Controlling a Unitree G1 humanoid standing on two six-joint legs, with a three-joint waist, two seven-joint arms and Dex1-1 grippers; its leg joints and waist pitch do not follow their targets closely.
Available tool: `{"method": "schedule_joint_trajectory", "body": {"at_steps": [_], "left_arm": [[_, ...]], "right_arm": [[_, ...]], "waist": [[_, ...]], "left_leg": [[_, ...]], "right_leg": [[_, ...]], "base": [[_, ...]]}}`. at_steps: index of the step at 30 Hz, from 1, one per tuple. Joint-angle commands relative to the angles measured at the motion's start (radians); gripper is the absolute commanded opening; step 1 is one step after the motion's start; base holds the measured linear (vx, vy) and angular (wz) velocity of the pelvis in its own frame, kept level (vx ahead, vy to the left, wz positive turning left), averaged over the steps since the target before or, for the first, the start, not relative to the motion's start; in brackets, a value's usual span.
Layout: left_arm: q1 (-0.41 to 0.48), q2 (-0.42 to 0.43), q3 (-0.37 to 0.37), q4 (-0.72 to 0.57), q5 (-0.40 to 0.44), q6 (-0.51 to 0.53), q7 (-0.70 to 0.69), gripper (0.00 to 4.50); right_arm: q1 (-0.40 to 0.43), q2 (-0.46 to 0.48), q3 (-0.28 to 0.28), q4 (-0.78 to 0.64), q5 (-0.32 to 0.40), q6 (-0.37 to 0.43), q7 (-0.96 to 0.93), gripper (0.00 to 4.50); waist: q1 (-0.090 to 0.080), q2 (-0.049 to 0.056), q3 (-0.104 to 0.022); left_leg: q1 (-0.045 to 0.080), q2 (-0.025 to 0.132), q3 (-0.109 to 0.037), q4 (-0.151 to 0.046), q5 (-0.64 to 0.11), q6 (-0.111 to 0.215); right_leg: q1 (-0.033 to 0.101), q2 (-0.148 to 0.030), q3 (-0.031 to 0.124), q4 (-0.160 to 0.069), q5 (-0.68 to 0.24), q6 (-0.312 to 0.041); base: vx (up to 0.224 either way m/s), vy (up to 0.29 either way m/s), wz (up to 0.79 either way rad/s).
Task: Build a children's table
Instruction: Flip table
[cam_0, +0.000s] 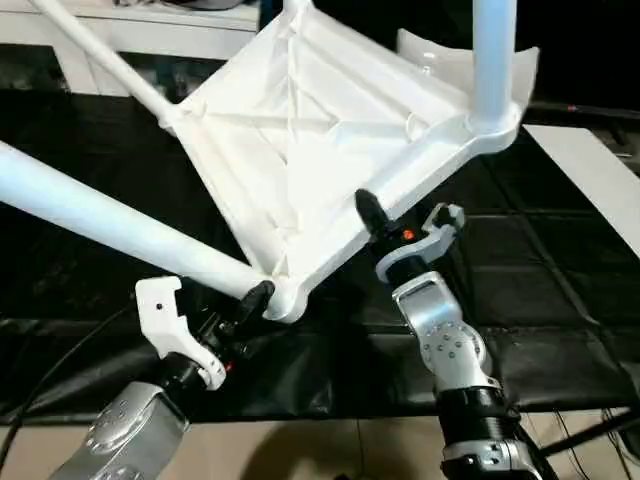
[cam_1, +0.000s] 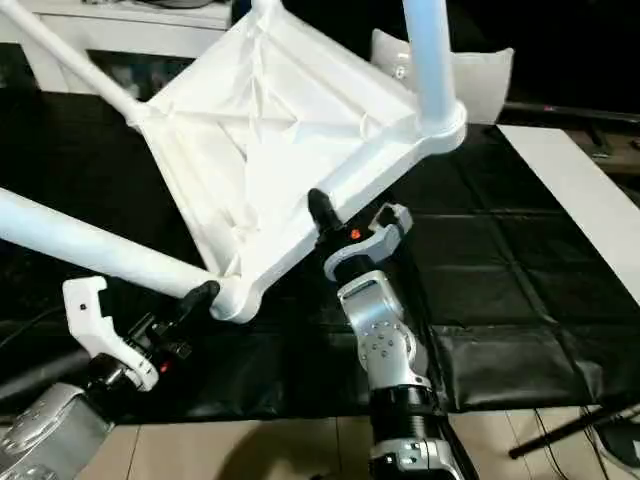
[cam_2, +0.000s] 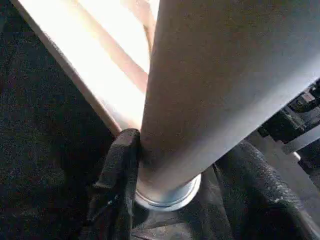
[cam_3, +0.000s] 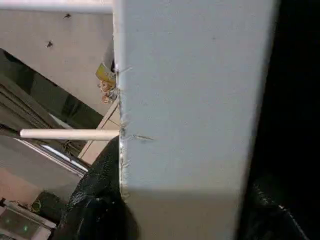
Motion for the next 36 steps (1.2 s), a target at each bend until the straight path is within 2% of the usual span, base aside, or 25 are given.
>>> {"method": "schedule_joint_trajectory", "body": {"at_steps": [1, 2, 3, 4, 5, 6, 7, 9, 13, 14, 16, 17, 19, 20, 22, 24, 26, 27, 28, 29, 30, 33, 34, 35, 36], "left_arm": [[0.0, 0.004, -0.028, 0.053, 0.014, -0.007, -0.039, 2.71], [-0.003, 0.01, -0.033, 0.06, 0.017, -0.016, -0.052, 2.71], [-0.004, 0.012, -0.036, 0.064, 0.02, -0.023, -0.059, 2.71], [-0.01, 0.014, -0.038, 0.08, 0.021, -0.043, -0.08, 2.82], [-0.012, 0.013, -0.038, 0.087, 0.021, -0.052, -0.089, 2.82], [-0.023, 0.022, -0.044, 0.106, 0.029, -0.071, -0.117, 3.0], [-0.032, 0.031, -0.05, 0.122, 0.036, -0.086, -0.143, 3.14], [-0.062, 0.054, -0.058, 0.194, 0.064, -0.143, -0.213, 3.18], [-0.073, 0.078, -0.068, 0.232, 0.089, -0.166, -0.247, 3.61], [-0.064, 0.106, -0.074, 0.235, 0.093, -0.176, -0.289, 3.61], [-0.041, 0.137, -0.08, 0.205, 0.083, -0.179, -0.333, 3.61], [-0.036, 0.142, -0.081, 0.198, 0.081, -0.179, -0.339, 3.61], [-0.01, 0.181, -0.101, 0.132, 0.069, -0.166, -0.379, 3.61], [0.0, 0.196, -0.11, 0.102, 0.061, -0.156, -0.392, 3.61], [0.011, 0.214, -0.121, 0.065, 0.054, -0.144, -0.405, 3.61], [0.029, 0.274, -0.135, -0.062, 0.025, -0.068, -0.393, 3.61], [0.023, 0.302, -0.128, -0.106, 0.012, -0.037, -0.384, 3.61], [0.019, 0.313, -0.121, -0.121, 0.006, -0.025, -0.38, 3.61], [0.008, 0.33, -0.106, -0.144, -0.008, -0.002, -0.373, 3.61], [0.005, 0.334, -0.102, -0.149, -0.011, 0.004, -0.371, 3.61], [-0.017, 0.356, -0.08, -0.175, -0.026, 0.033, -0.36, 3.61], [-0.06, 0.372, -0.049, -0.192, -0.05, 0.059, -0.345, 3.61], [-0.076, 0.374, -0.04, -0.193, -0.055, 0.064, -0.339, 3.61], [-0.107, 0.382, -0.032, -0.196, -0.065, 0.079, -0.327, 3.61], [-0.125, 0.384, -0.033, -0.193, -0.064, 0.086, -0.319, 3.61]], "right_arm": [[0.002, 0.025, -0.056, -0.117, 0.014, -0.063, -0.018, 1.97], [0.006, 0.028, -0.061, -0.125, 0.018, -0.067, -0.024, 1.97], [0.008, 0.03, -0.064, -0.128, 0.019, -0.069, -0.028, 1.97], [0.011, 0.034, -0.069, -0.136, 0.021, -0.074, -0.034, 1.96], [0.012, 0.036, -0.071, -0.138, 0.021, -0.077, -0.036, 1.96], [0.016, 0.037, -0.07, -0.144, 0.019, -0.077, -0.037, 1.96], [0.018, 0.037, -0.069, -0.148, 0.018, -0.077, -0.037, 1.96], [0.028, 0.044, -0.072, -0.163, 0.018, -0.081, -0.042, 1.96], [0.037, 0.046, -0.073, -0.177, 0.015, -0.082, -0.05, 1.96], [0.045, 0.039, -0.067, -0.197, -0.003, -0.09, -0.054, 1.96], [0.048, 0.021, -0.064, -0.225, -0.037, -0.101, -0.069, 1.96], [0.048, 0.016, -0.064, -0.23, -0.044, -0.102, -0.072, 1.96], [0.048, -0.015, -0.061, -0.261, -0.087, -0.1, -0.1, 1.96], [0.048, -0.034, -0.058, -0.276, -0.112, -0.097, -0.114, 1.96], [0.049, -0.051, -0.056, -0.291, -0.129, -0.089, -0.128, 1.96], [0.055, -0.115, -0.046, -0.345, -0.223, -0.07, -0.184, 1.95], [0.056, -0.143, -0.044, -0.375, -0.265, -0.05, -0.209, 1.95], [0.056, -0.153, -0.043, -0.388, -0.28, -0.041, -0.22, 1.93], [0.056, -0.174, -0.039, -0.406, -0.319, -0.028, -0.243, 1.93], [0.056, -0.179, -0.038, -0.41, -0.329, -0.024, -0.249, 1.93], [0.056, -0.199, -0.037, -0.434, -0.375, -0.003, -0.292, 1.91], [0.057, -0.213, -0.043, -0.463, -0.412, 0.022, -0.353, 1.82], [0.057, -0.219, -0.044, -0.472, -0.423, 0.028, -0.368, 1.77], [0.058, -0.234, -0.035, -0.488, -0.454, 0.037, -0.382, 1.77], [0.057, -0.248, -0.028, -0.497, -0.484, 0.046, -0.394, 1.73]], "waist": [[-0.001, 0.011, -0.051], [0.004, 0.018, -0.051], [0.005, 0.015, -0.052], [0.007, 0.019, -0.051], [0.009, 0.016, -0.053], [0.012, 0.019, -0.053], [0.012, 0.016, -0.055], [0.017, 0.016, -0.056], [0.018, 0.017, -0.057], [0.015, 0.026, -0.057], [0.016, 0.024, -0.058], [0.016, 0.029, -0.057], [0.019, 0.03, -0.057], [0.019, 0.026, -0.055], [0.019, 0.029, -0.051], [0.017, 0.025, -0.049], [0.016, 0.016, -0.046], [0.018, 0.019, -0.043], [0.016, 0.013, -0.043], [0.019, 0.016, -0.043], [0.017, 0.01, -0.041], [0.018, 0.013, -0.04], [0.017, 0.01, -0.04], [0.017, 0.01, -0.04], [0.016, 0.013, -0.042]], "left_leg": [[-0.013, 0.028, 0.005, -0.073, 0.006, 0.031], [-0.011, 0.028, 0.004, -0.075, 0.0, 0.027], [-0.011, 0.028, 0.004, -0.075, -0.002, 0.021], [-0.011, 0.028, 0.003, -0.075, -0.001, 0.018], [-0.009, 0.028, 0.003, -0.075, 0.005, 0.016], [-0.009, 0.027, 0.003, -0.075, 0.011, 0.014], [-0.01, 0.027, 0.004, -0.074, 0.015, 0.013], [-0.007, 0.024, 0.004, -0.073, 0.025, 0.021], [-0.009, 0.025, 0.002, -0.074, 0.035, 0.017], [-0.009, 0.025, 0.002, -0.074, 0.029, 0.01], [-0.01, 0.024, 0.003, -0.073, 0.043, 0.013], [-0.008, 0.025, 0.004, -0.073, 0.044, 0.014], [-0.008, 0.027, 0.004, -0.073, 0.057, 0.015], [-0.007, 0.027, 0.006, -0.073, 0.048, 0.017], [-0.008, 0.027, 0.006, -0.075, 0.02, 0.011], [-0.01, 0.027, 0.007, -0.075, 0.007, 0.0], [-0.009, 0.024, 0.011, -0.075, -0.017, -0.001], [-0.009, 0.021, 0.011, -0.075, -0.035, -0.005], [-0.011, 0.021, 0.011, -0.075, -0.041, -0.008], [-0.01, 0.021, 0.01, -0.076, -0.042, -0.014], [-0.01, 0.018, 0.011, -0.075, -0.055, -0.024], [-0.004, 0.015, 0.012, -0.074, -0.089, -0.03], [-0.004, 0.013, 0.011, -0.073, -0.103, -0.032], [-0.004, 0.013, 0.011, -0.073, -0.103, -0.032], [-0.009, 0.013, 0.007, -0.073, -0.1, -0.038]], "right_leg": [[0.061, -0.048, 0.064, -0.056, -0.124, -0.093], [0.061, -0.048, 0.064, -0.056, -0.135, -0.088], [0.06, -0.048, 0.064, -0.055, -0.135, -0.085], [0.06, -0.047, 0.063, -0.055, -0.133, -0.083], [0.06, -0.046, 0.064, -0.054, -0.121, -0.079], [0.06, -0.045, 0.063, -0.054, -0.107, -0.081], [0.062, -0.045, 0.064, -0.051, -0.096, -0.082], [0.063, -0.045, 0.065, -0.05, -0.081, -0.08], [0.066, -0.047, 0.064, -0.046, -0.065, -0.087], [0.067, -0.046, 0.064, -0.047, -0.053, -0.096], [0.069, -0.046, 0.065, -0.041, -0.034, -0.104], [0.068, -0.045, 0.065, -0.041, -0.029, -0.11], [0.068, -0.045, 0.066, -0.037, -0.011, -0.124], [0.067, -0.044, 0.066, -0.038, -0.018, -0.127], [0.068, -0.044, 0.066, -0.039, -0.059, -0.125], [0.068, -0.043, 0.067, -0.04, -0.088, -0.11], [0.066, -0.04, 0.068, -0.045, -0.141, -0.093], [0.063, -0.038, 0.068, -0.049, -0.185, -0.076], [0.063, -0.037, 0.068, -0.052, -0.207, -0.065], [0.064, -0.037, 0.067, -0.051, -0.221, -0.055], [0.06, -0.035, 0.067, -0.057, -0.264, -0.026], [0.049, -0.032, 0.066, -0.066, -0.331, 0.009], [0.047, -0.029, 0.065, -0.068, -0.351, 0.018], [0.047, -0.029, 0.065, -0.068, -0.351, 0.018], [0.051, -0.03, 0.065, -0.064, -0.355, 0.028]], "base": [[0.0, 0.0, 0.0], [0.0, 0.0, 0.0], [0.0, 0.0, 0.0], [0.0, 0.0, 0.0], [0.0, 0.0, 0.0], [0.0, 0.0, 0.0], [0.0, 0.0, 0.0], [0.0, 0.0, 0.0], [0.0, 0.0, 0.0], [0.0, 0.0, 0.0], [0.0, 0.0, 0.0], [0.0, 0.0, 0.0], [0.0, 0.0, 0.0], [0.0, 0.0, 0.0], [0.0, 0.0, 0.0], [0.0, 0.0, 0.0], [0.0, 0.0, 0.0], [0.0, 0.0, 0.0], [0.0, 0.0, 0.0], [0.0, 0.0, 0.0], [0.0, 0.0, 0.0], [0.0, 0.0, 0.0], [0.0, 0.0, 0.0], [0.0, 0.0, 0.0], [0.0, 0.0, 0.0]]}}
